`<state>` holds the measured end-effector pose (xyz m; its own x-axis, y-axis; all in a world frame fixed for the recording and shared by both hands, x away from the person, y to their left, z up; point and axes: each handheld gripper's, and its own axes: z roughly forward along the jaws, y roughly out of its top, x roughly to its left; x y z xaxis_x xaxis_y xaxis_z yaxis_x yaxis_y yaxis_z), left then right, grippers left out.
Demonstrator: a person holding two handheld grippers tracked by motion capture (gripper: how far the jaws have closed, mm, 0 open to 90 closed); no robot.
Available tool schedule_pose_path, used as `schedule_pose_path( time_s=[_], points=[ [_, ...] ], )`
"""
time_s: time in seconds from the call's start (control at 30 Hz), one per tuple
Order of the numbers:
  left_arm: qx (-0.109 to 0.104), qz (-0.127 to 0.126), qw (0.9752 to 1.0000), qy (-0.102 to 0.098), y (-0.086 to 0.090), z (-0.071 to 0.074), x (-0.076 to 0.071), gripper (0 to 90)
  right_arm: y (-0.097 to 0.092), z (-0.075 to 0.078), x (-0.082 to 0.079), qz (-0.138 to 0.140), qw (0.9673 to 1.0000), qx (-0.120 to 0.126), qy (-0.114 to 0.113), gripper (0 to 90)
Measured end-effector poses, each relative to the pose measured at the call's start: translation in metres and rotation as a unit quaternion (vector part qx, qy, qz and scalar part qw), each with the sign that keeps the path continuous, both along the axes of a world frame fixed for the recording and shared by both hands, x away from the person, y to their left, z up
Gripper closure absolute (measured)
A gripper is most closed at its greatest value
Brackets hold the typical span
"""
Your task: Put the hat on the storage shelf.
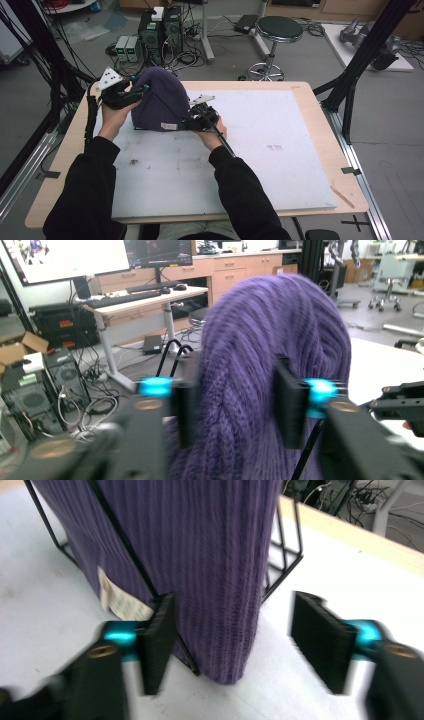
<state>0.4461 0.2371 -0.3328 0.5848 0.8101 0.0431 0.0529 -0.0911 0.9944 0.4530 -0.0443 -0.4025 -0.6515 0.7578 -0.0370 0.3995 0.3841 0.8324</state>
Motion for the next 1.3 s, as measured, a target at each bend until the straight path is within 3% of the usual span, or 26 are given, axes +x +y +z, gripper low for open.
schedule_pose_path(
  time_s=[0.1,0.17,0.27,0.33,0.4,0.43,0.5,0.67,0.73,0.8,0.87,1.0,1.03,1.07,1.17,1.3],
  points=[
    [-0.01,0.015,0.9998,0.006,0.0,0.002,-0.001,31.3,-0.008,0.012,-0.002,-0.008,0.9995,0.025,-0.019,21.2],
    [-0.01,0.012,0.9999,0.006,0.002,0.003,-0.003,30.1,-0.018,0.023,-0.003,-0.013,0.9988,0.034,-0.033,19.7],
    [-0.019,0.014,0.9997,0.006,0.007,0.007,-0.006,27.9,-0.028,0.03,-0.003,-0.024,0.9986,0.023,-0.04,18.1],
    [-0.023,0.014,0.9996,0.003,0.009,0.01,-0.009,27.8,-0.047,0.038,-0.002,-0.051,0.9977,0.027,-0.034,15.4],
    [-0.021,0.015,0.9997,-0.004,0.01,0.014,-0.013,27.8,-0.054,0.041,-0.002,-0.061,0.997,0.03,-0.036,14.4],
    [-0.022,0.015,0.9996,-0.006,0.01,0.015,-0.015,27.8,-0.068,0.047,-0.003,-0.077,0.9955,0.04,-0.038,13.4],
    [-0.024,0.016,0.9995,-0.009,0.01,0.018,-0.019,27.7,-0.081,0.051,-0.003,-0.082,0.9948,0.049,-0.037,13.0],
    [-0.018,0.012,0.9997,-0.011,0.004,0.021,-0.029,27.3,-0.106,0.061,-0.009,-0.083,0.9946,0.04,-0.049,12.4],
    [-0.011,0.012,0.9998,-0.01,0.001,0.021,-0.033,27.1,-0.127,0.066,-0.014,-0.095,0.9927,0.048,-0.057,12.4],
    [-0.01,0.009,0.9999,-0.009,-0.002,0.021,-0.035,27.1,-0.134,0.067,-0.016,-0.1,0.9918,0.051,-0.06,12.4],
    [-0.006,0.009,0.9999,-0.007,-0.003,0.021,-0.038,27.1,-0.156,0.069,-0.023,-0.113,0.9895,0.064,-0.064,12.4],
    [-0.003,0.012,0.9999,-0.008,-0.004,0.02,-0.046,27.1,-0.185,0.068,-0.035,-0.129,0.9871,0.058,-0.076,12.4],
    [-0.004,0.013,0.9999,-0.009,-0.003,0.02,-0.048,27.1,-0.185,0.068,-0.035,-0.129,0.9871,0.058,-0.076,12.4],
    [-0.004,0.014,0.9999,-0.008,-0.003,0.019,-0.05,27.1,-0.2,0.067,-0.041,-0.14,0.9851,0.058,-0.081,12.4],
    [-0.005,0.018,0.9998,-0.009,0.0,0.017,-0.057,27.1,-0.211,0.066,-0.046,-0.15,0.9835,0.056,-0.084,12.3],
    [-0.01,0.024,0.9996,-0.011,0.004,0.017,-0.064,26.9,-0.235,0.066,-0.057,-0.172,0.9788,0.066,-0.088,12.2]
  ],
)
